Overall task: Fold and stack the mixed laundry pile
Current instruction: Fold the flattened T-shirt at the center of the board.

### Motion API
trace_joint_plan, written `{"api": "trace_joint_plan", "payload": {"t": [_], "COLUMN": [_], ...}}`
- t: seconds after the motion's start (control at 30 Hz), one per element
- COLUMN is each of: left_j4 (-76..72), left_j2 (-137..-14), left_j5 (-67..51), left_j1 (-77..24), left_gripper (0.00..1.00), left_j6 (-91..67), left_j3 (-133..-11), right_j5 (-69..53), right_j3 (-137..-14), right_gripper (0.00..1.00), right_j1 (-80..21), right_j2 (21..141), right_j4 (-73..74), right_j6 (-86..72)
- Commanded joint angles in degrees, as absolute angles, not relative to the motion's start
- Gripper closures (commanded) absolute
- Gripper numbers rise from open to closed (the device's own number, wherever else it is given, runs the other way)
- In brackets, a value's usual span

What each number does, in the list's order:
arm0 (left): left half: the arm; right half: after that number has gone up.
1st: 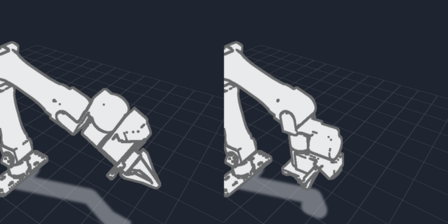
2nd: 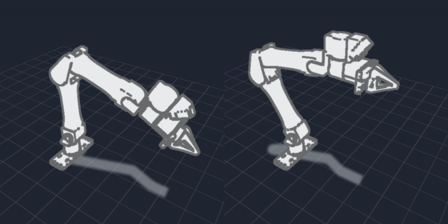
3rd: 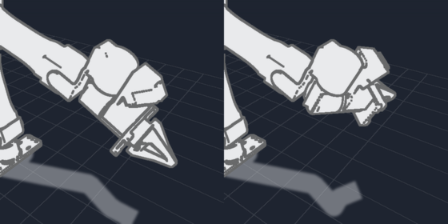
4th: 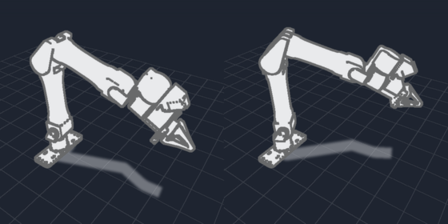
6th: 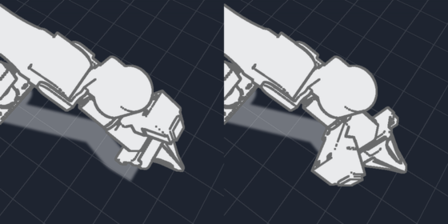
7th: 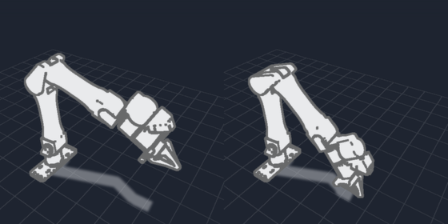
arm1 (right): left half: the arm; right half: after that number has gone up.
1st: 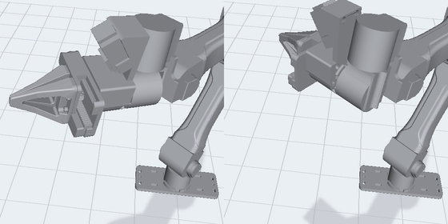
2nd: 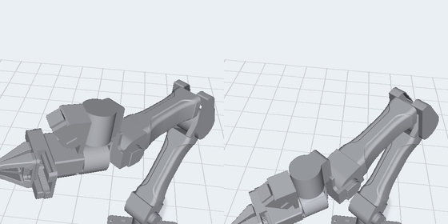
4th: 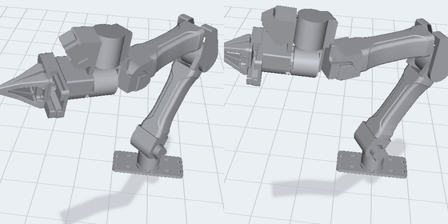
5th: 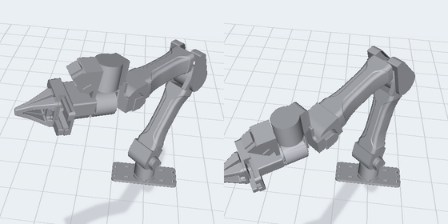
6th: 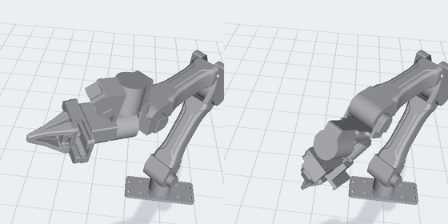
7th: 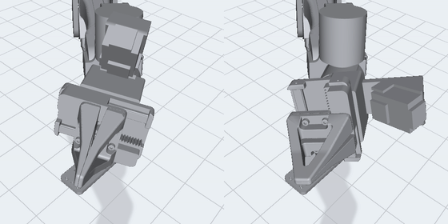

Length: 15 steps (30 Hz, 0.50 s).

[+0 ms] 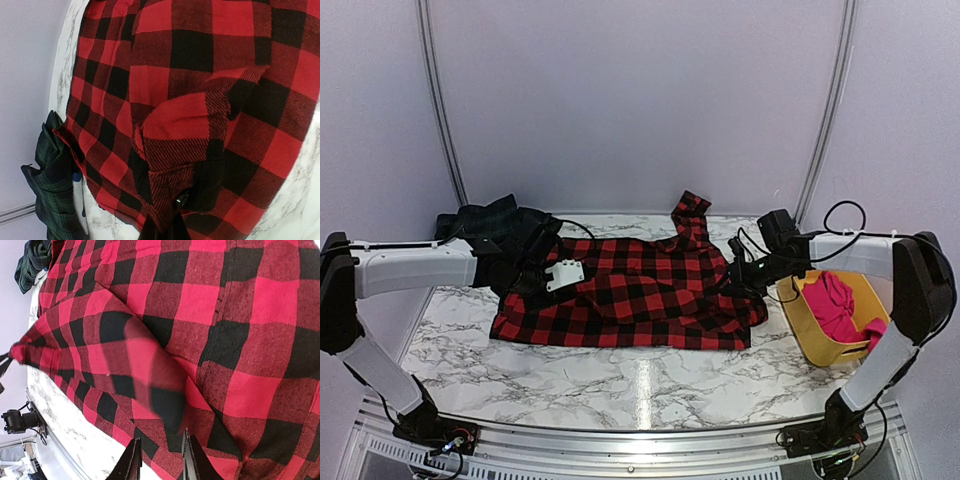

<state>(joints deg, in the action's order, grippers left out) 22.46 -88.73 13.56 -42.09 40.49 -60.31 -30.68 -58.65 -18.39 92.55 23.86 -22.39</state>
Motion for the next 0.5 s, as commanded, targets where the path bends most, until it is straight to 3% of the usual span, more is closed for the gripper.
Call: {"api": "trace_joint_plan", "payload": {"t": [0.0, 0.13, 0.2, 0.23, 0.3, 0.33, 0.37, 0.47], "left_j4": [16.39, 15.34, 14.94, 14.75, 14.46, 13.93, 13.22, 9.92], "left_j2": [-88.72, -90.13, -89.76, -89.32, -87.64, -86.40, -84.96, -79.55], "left_j5": [18.46, 19.69, 20.83, 21.93, 24.25, 25.00, 25.46, 25.68], "left_j1": [-40.02, -38.62, -37.82, -37.38, -36.39, -35.75, -35.05, -32.22], "left_gripper": [1.00, 0.99, 0.91, 0.78, 0.27, 0.07, 0.02, 0.01], "left_j6": [48.71, 51.99, 51.70, 50.97, 48.51, 46.30, 43.73, 32.41], "left_j3": [-58.89, -58.16, -57.06, -56.63, -55.99, -55.89, -56.13, -57.14], "right_j5": [-32.47, -32.70, -32.55, -32.48, -32.33, -32.31, -32.22, -32.43], "right_j3": [-58.26, -58.22, -58.63, -58.89, -59.63, -60.01, -60.33, -61.66], "right_gripper": [0.76, 0.76, 0.76, 0.76, 0.74, 0.73, 0.73, 0.72], "right_j1": [-18.19, -18.17, -18.19, -18.19, -18.15, -18.17, -18.19, -18.42], "right_j2": [91.08, 90.99, 90.82, 90.73, 90.37, 90.09, 89.87, 89.84], "right_j4": [23.06, 23.47, 24.18, 24.78, 26.00, 26.35, 26.61, 27.43], "right_j6": [-22.10, -21.81, -21.20, -20.89, -20.17, -19.91, -19.75, -19.41]}}
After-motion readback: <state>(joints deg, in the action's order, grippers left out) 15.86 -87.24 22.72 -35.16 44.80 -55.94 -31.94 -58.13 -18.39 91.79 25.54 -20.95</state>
